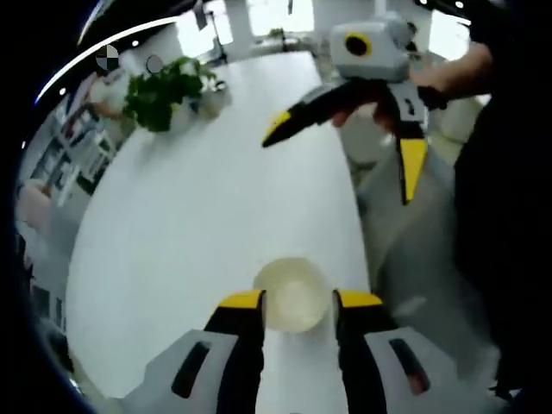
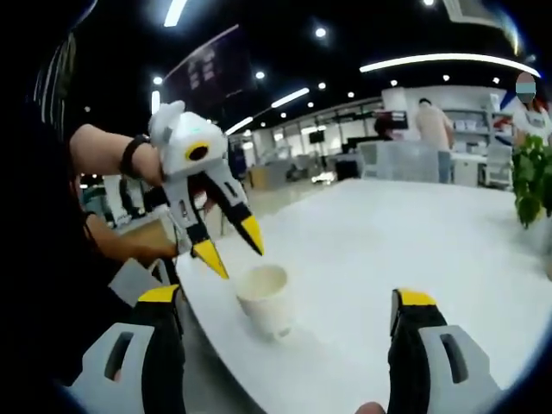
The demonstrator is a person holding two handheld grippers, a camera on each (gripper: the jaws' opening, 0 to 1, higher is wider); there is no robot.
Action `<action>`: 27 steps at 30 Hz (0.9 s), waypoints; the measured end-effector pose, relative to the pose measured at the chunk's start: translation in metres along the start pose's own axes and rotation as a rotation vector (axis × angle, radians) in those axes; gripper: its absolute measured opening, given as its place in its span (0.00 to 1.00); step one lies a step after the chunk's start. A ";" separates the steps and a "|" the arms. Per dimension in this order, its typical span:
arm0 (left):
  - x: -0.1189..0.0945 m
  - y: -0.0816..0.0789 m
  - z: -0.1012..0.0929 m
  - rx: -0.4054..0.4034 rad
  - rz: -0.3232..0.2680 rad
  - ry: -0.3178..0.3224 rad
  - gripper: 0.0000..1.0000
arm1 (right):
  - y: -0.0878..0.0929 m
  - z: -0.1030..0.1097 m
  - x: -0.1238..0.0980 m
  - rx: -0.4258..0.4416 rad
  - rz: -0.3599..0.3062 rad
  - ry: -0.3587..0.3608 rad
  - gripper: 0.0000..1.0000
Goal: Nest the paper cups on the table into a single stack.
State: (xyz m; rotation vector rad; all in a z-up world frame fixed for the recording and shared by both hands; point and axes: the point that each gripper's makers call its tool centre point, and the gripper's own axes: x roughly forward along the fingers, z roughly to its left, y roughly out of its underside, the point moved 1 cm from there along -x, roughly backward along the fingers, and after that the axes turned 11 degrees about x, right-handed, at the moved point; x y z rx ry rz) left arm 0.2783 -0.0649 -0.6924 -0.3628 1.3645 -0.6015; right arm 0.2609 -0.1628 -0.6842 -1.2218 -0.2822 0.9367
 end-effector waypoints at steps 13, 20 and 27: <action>-0.027 0.055 0.006 -0.231 -0.091 -0.177 0.65 | 0.020 -0.006 0.013 -0.059 0.105 -0.030 1.00; -0.016 0.065 -0.006 -0.293 -0.159 -0.210 0.87 | 0.022 0.002 0.020 -0.063 0.092 -0.077 1.00; 0.004 0.079 -0.004 -0.297 -0.216 -0.249 0.99 | 0.022 0.006 0.036 -0.086 0.072 -0.114 1.00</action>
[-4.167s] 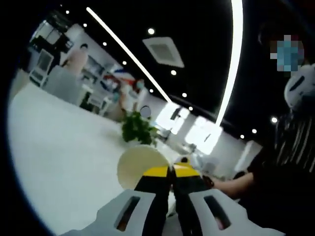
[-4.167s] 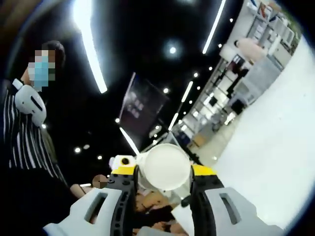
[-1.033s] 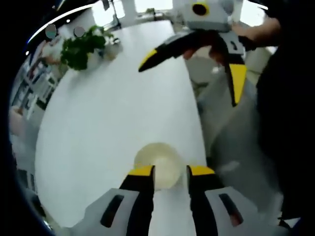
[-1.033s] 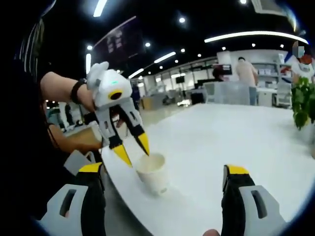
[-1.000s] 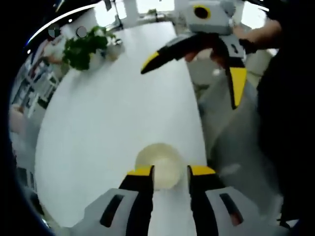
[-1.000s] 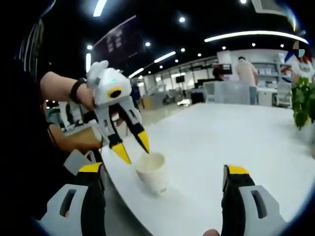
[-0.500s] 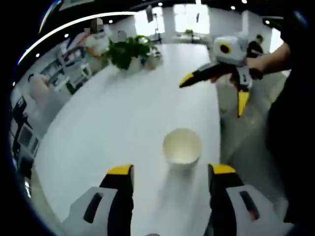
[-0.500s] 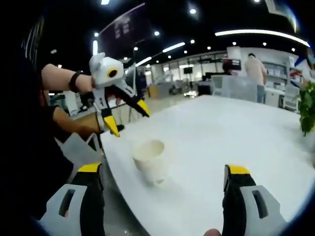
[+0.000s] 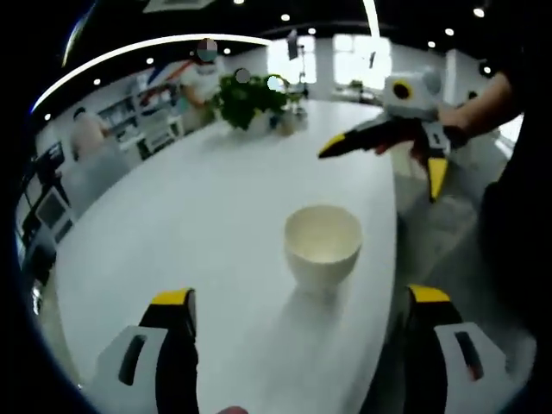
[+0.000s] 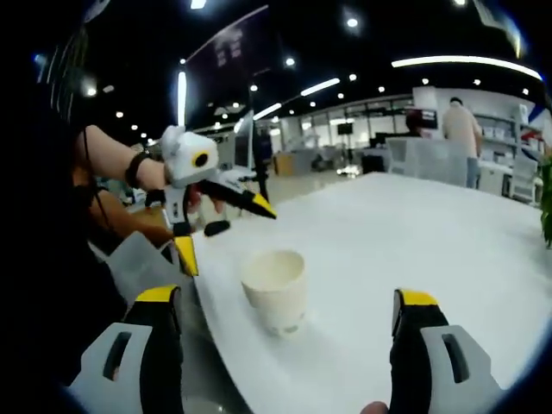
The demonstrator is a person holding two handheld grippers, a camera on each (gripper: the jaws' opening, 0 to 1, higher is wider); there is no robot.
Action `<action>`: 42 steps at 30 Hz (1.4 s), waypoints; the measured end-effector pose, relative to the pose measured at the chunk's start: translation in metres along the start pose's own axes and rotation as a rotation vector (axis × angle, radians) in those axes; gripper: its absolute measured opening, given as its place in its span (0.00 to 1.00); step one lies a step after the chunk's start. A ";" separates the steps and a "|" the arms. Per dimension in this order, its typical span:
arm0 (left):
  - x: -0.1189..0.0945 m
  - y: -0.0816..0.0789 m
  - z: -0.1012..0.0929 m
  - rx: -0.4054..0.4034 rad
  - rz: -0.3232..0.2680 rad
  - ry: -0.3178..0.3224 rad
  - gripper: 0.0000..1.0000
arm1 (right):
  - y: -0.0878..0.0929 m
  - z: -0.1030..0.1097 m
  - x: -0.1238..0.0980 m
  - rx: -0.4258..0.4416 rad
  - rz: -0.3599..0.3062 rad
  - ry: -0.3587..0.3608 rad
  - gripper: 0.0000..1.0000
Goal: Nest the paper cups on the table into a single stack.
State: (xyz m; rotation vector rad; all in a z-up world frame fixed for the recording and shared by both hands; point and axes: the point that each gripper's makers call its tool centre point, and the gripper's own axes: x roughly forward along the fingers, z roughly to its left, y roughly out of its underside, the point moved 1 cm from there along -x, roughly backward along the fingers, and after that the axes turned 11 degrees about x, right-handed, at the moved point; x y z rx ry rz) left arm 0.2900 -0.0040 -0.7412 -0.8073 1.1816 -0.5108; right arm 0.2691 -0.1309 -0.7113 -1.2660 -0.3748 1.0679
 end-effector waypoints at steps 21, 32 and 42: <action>0.074 0.032 -0.018 -0.055 -0.175 0.109 0.88 | 0.018 -0.004 0.073 -0.008 -0.001 -0.060 0.85; 0.085 0.026 -0.022 -0.074 -0.252 0.171 0.66 | 0.040 0.006 0.088 -0.049 0.050 -0.050 0.73; 0.088 0.023 -0.028 -0.072 -0.276 0.217 0.47 | 0.044 0.003 0.090 -0.066 0.042 -0.051 0.50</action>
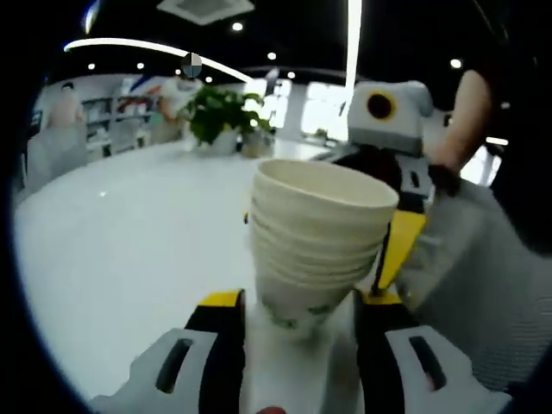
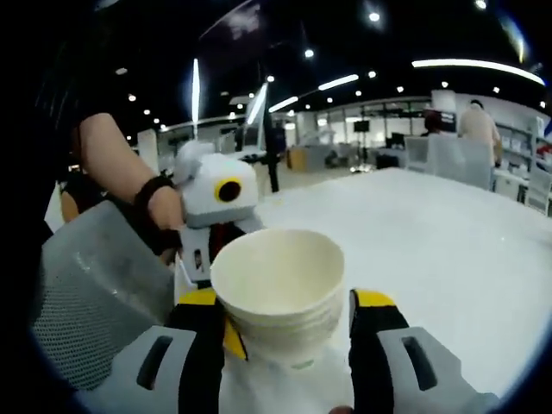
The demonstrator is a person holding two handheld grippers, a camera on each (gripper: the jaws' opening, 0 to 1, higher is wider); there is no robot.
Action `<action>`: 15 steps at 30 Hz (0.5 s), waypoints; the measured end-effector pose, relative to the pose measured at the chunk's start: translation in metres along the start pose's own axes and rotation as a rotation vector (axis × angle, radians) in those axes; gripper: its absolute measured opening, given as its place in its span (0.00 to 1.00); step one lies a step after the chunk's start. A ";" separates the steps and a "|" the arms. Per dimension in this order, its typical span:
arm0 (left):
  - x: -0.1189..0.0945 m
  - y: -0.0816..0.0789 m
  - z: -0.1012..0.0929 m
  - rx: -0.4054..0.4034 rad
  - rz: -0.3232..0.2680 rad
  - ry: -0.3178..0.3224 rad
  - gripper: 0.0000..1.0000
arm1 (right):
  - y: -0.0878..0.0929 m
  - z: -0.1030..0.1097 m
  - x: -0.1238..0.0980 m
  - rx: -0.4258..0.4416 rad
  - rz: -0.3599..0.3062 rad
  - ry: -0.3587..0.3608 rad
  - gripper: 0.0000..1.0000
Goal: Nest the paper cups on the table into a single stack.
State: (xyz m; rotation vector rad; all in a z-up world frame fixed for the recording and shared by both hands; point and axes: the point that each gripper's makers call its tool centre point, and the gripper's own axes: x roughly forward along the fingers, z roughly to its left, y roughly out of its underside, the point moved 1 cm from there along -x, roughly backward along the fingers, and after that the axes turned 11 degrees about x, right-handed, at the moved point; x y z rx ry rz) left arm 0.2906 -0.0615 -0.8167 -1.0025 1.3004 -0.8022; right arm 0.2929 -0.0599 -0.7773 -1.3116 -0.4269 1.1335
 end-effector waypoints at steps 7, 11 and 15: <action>0.001 -0.002 0.002 0.023 0.003 0.018 0.40 | 0.000 -0.002 -0.001 0.005 -0.016 0.001 0.48; 0.000 -0.008 0.008 0.040 0.004 0.018 0.40 | -0.006 -0.007 -0.001 0.004 -0.025 -0.001 0.48; -0.003 -0.017 0.021 0.055 0.001 0.006 0.40 | -0.019 -0.015 0.002 -0.002 -0.043 -0.003 0.48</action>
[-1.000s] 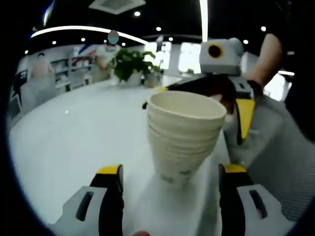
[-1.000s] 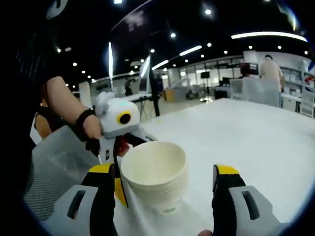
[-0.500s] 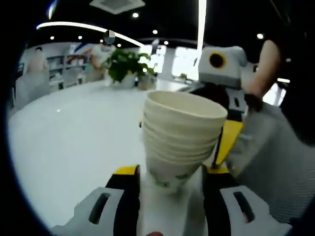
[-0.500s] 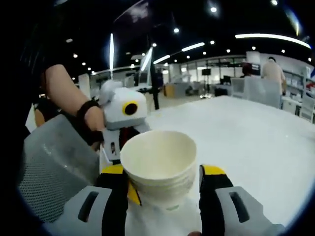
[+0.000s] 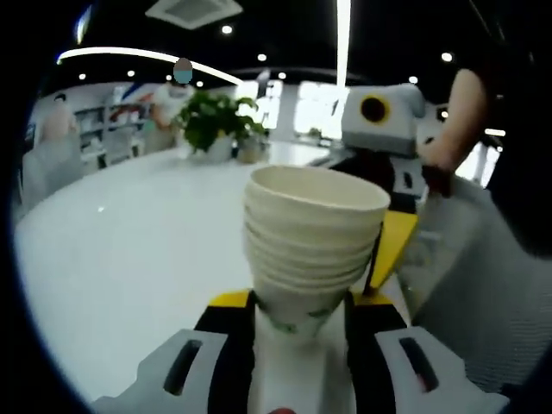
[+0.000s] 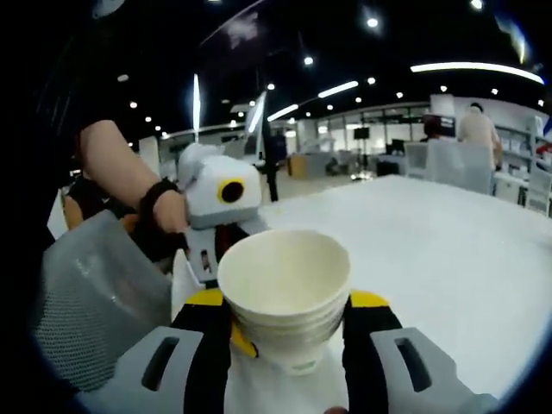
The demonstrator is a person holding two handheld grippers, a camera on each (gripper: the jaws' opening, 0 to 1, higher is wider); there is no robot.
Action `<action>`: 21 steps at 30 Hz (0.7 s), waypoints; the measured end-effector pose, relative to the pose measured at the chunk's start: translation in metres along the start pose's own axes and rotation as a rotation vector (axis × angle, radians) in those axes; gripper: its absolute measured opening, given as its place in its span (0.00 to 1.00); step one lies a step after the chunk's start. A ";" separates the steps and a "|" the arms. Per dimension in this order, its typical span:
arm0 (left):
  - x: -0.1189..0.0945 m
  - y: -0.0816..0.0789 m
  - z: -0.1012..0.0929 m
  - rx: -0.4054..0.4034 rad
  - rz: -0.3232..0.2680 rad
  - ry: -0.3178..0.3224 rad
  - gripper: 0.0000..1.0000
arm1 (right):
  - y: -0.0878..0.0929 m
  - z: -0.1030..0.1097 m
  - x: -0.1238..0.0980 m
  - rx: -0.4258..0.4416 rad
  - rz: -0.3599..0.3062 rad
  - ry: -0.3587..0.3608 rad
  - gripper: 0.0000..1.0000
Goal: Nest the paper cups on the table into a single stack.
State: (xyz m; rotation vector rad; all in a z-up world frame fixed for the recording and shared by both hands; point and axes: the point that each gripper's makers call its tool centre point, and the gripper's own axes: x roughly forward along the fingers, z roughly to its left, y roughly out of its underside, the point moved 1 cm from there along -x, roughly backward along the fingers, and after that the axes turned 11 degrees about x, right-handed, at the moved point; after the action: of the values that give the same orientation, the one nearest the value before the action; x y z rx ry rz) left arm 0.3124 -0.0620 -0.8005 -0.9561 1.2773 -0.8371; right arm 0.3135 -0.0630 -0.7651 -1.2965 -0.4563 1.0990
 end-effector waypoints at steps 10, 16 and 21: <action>-0.016 -0.025 0.068 0.089 0.007 -0.028 0.39 | -0.056 -0.034 0.029 -0.079 -0.040 -0.010 0.47; -0.022 -0.034 0.113 0.130 0.008 -0.041 0.39 | -0.085 -0.060 0.051 -0.133 -0.057 0.001 0.47; -0.023 -0.036 0.149 0.149 0.004 -0.055 0.39 | -0.104 -0.085 0.071 -0.163 -0.064 0.010 0.46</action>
State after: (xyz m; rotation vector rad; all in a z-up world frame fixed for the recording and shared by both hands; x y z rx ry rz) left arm 0.4577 -0.0381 -0.7525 -0.8519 1.1532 -0.8838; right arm 0.4539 -0.0369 -0.7142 -1.4186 -0.5860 1.0178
